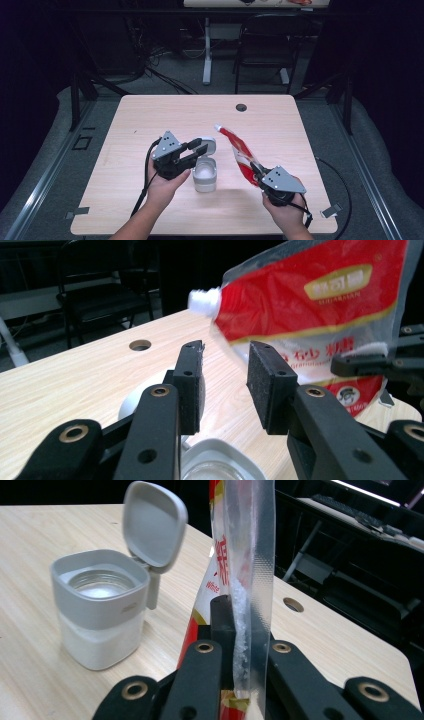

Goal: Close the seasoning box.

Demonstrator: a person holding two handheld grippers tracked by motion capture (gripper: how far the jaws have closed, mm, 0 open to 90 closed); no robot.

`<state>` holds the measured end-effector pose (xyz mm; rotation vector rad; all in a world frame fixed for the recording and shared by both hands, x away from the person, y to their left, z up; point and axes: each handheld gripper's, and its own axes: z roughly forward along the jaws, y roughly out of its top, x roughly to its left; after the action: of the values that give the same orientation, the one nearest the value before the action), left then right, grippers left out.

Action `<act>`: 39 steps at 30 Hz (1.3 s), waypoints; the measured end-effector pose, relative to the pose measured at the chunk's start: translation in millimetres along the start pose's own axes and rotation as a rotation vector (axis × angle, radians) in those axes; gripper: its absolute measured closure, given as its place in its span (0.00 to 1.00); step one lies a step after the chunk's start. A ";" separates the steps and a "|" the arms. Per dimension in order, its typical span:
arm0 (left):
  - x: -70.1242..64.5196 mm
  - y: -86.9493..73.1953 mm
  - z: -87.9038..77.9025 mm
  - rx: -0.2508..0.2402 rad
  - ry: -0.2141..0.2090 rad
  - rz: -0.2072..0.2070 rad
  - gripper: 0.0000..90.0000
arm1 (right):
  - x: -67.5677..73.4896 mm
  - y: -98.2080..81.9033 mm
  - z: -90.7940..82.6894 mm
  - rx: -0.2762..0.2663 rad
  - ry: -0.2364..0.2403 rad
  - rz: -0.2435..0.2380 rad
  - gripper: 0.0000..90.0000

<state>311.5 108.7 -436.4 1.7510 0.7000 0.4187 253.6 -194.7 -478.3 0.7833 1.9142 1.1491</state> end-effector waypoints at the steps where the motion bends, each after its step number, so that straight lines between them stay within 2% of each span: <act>1: 1.0 -1.1 -1.1 -0.001 0.000 0.002 0.75 | -4.3 -1.9 0.2 -0.001 -0.009 0.017 0.99; 5: 3.2 -5.5 -6.4 -0.008 -0.004 -0.012 0.75 | -10.1 -4.3 1.1 0.005 -0.026 0.021 0.99; 10: 6.6 -11.1 -15.1 -0.012 0.012 -0.016 0.75 | -22.9 -6.0 6.5 0.024 -0.050 0.036 0.99; 12: 8.5 -15.8 -17.9 -0.003 0.021 -0.019 0.74 | -29.9 -7.5 12.1 0.037 -0.065 0.047 0.99; 14: 9.9 -19.9 -19.8 0.002 0.008 -0.035 0.74 | -37.9 -10.5 18.8 0.063 -0.078 0.053 0.99; 17: 10.5 -25.2 -24.7 0.006 0.017 -0.030 0.74 | -47.4 -19.6 30.3 0.091 -0.094 0.085 0.99; 18: 11.5 -26.5 -25.9 0.005 0.009 -0.030 0.74 | -50.9 -23.2 33.7 0.108 -0.095 0.092 0.99; 22: 16.5 -33.5 -31.7 0.025 0.030 -0.028 0.74 | -57.1 -32.1 42.9 0.128 -0.092 0.131 0.99; 25: 20.9 -39.7 -32.6 0.039 0.044 -0.038 0.74 | -58.6 -36.1 49.2 0.155 -0.087 0.138 0.99; 28: 23.3 -44.3 -31.3 0.052 0.049 -0.046 0.73 | -58.1 -37.7 54.0 0.165 -0.089 0.134 0.99; 32: 22.8 -49.2 -21.0 0.085 0.048 -0.055 0.74 | -58.5 -38.0 59.4 0.168 -0.090 0.137 0.99; 39: 8.5 -51.5 4.8 0.170 0.038 0.009 0.73 | -58.1 -39.7 67.2 0.170 -0.075 0.146 0.99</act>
<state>308.4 119.7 -487.6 1.9111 0.7742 0.4092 336.0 -227.6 -518.1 1.0589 1.9355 1.0366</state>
